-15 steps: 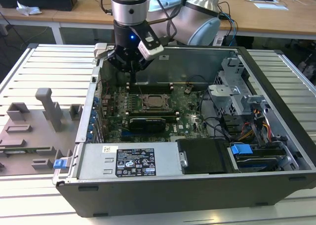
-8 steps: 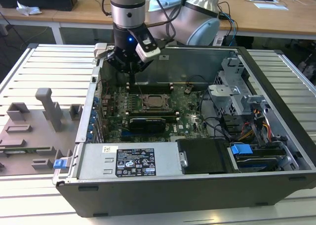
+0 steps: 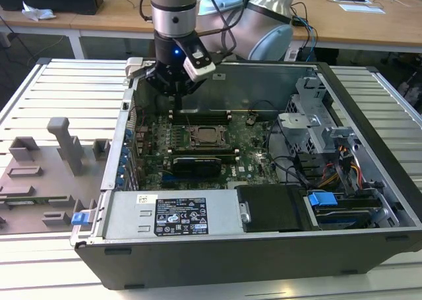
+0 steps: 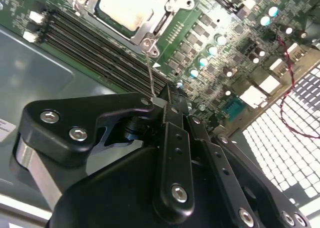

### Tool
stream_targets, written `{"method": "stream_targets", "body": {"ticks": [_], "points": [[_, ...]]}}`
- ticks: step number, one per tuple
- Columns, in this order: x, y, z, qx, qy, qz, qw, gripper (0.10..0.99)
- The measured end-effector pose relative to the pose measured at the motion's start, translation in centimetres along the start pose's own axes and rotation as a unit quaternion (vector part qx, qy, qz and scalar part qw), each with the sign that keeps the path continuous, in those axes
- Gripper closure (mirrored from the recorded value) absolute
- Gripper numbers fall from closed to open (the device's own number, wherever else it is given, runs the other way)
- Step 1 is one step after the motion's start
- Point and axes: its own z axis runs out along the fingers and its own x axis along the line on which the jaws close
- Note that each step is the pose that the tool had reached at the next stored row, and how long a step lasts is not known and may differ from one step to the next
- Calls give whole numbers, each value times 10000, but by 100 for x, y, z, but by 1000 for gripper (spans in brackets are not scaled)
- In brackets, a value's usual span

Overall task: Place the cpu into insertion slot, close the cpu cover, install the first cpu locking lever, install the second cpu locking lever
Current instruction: 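Install the first cpu locking lever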

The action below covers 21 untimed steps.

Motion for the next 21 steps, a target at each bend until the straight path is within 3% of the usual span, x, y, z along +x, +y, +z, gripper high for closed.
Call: {"method": "stream_targets", "body": {"ticks": [10,12,14,21], "points": [[-220,-17,14,0,3,0,10000,980],[-329,-25,21,0,7,1,10000,980],[-383,-30,27,-1,9,0,10000,980],[-383,-39,117,-44,7,1,10000,980]]}}
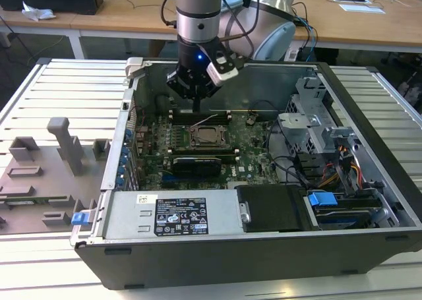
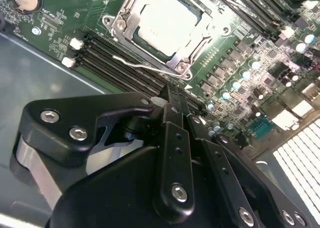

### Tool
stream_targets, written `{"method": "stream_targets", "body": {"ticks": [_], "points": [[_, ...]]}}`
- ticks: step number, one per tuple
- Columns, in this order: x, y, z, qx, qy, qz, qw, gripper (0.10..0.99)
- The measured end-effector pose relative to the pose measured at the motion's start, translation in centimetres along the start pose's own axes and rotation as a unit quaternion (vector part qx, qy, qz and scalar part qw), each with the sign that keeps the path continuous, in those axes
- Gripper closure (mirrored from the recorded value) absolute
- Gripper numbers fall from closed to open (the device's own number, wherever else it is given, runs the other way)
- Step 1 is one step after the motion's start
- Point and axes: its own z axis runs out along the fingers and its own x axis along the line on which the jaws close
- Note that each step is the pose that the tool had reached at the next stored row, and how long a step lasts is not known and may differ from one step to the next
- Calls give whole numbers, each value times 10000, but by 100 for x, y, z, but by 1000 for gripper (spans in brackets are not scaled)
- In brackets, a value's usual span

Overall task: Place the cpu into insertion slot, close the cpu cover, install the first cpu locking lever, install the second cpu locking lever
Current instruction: 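Install the first cpu locking lever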

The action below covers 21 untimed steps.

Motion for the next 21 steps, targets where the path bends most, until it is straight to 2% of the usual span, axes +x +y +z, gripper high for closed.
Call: {"method": "stream_targets", "body": {"ticks": [3,6,7,8,9,10,11,21], "points": [[2,-6,56,-13,-1,1,10000,980],[3,-9,100,-64,-4,1,10000,980],[3,-8,109,-123,-9,2,9999,980],[4,-10,120,-203,-16,3,9998,980],[5,-14,158,-229,-18,4,9997,980],[3,-17,257,-229,-17,3,9997,980],[-56,-20,290,-230,-18,4,9997,980],[-242,-32,360,-230,-8,4,9997,980]]}}
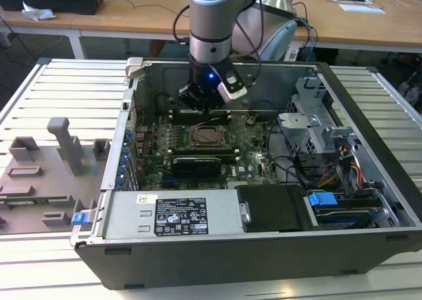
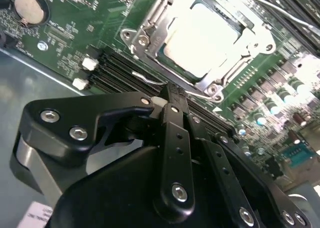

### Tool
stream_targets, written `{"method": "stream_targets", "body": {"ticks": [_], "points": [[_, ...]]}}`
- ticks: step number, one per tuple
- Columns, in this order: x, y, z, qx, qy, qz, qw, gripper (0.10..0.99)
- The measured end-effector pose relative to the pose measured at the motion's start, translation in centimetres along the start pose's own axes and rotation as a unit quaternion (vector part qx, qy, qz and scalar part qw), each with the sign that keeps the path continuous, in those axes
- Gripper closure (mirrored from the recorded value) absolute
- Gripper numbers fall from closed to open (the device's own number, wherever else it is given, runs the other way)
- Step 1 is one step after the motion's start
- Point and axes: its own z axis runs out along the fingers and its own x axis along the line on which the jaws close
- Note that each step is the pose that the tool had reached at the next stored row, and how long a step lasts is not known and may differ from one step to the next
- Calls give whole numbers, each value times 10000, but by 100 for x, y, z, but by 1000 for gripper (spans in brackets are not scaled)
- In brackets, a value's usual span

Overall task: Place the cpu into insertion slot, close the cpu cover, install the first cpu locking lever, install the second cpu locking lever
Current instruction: 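Install the first cpu locking lever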

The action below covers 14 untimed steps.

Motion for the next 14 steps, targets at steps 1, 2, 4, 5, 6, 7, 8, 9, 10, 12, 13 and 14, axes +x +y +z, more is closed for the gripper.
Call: {"method": "stream_targets", "body": {"ticks": [1,2,4,5,6,7,8,9,10,12,13,14], "points": [[-12,-2,10,0,2,0,10000,980],[-23,-3,20,0,4,1,10000,980],[-56,-8,46,0,8,1,10000,980],[-66,-9,53,0,10,1,10000,980],[-77,-11,60,-1,11,0,10000,980],[-91,-14,68,-2,12,1,10000,980],[-101,-16,73,-2,13,1,10000,980],[-113,-18,80,-2,14,2,10000,980],[-123,-20,87,-2,15,2,10000,980],[-158,-32,109,-2,20,1,10000,980],[-163,-37,113,-1,22,1,10000,980],[-168,-43,118,0,23,1,10000,980]]}}
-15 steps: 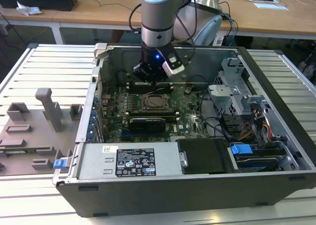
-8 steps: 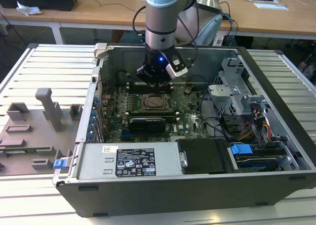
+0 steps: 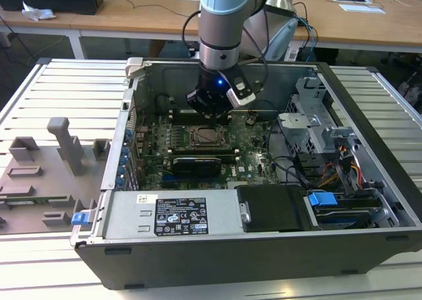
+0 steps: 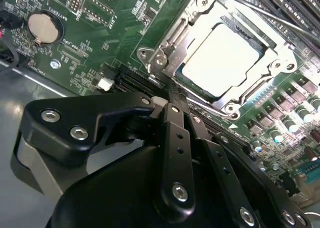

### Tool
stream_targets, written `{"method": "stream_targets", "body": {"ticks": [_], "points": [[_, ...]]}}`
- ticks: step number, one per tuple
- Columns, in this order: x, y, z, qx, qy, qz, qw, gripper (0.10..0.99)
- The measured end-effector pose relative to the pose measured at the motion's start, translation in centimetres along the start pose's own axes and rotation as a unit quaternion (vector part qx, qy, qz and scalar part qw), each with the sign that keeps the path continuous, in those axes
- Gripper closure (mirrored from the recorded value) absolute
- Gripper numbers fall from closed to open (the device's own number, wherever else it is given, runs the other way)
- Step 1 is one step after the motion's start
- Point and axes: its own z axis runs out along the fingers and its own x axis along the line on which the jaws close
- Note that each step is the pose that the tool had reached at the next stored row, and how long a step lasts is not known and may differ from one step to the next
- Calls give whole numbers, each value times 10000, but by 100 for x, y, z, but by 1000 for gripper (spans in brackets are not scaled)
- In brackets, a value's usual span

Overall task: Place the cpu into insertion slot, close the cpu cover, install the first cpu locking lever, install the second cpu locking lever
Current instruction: 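Install the first cpu locking lever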

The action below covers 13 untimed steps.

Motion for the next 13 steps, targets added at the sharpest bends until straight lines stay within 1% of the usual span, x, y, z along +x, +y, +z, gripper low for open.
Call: {"method": "stream_targets", "body": {"ticks": [4,8,11,13], "points": [[-17,-30,28,-2,0,0,10000,980],[-17,-36,27,1,1,1,10000,980],[-21,-31,-1,-6,-9,3,10000,980],[-21,-33,-6,-3,-4,8,10000,980]]}}
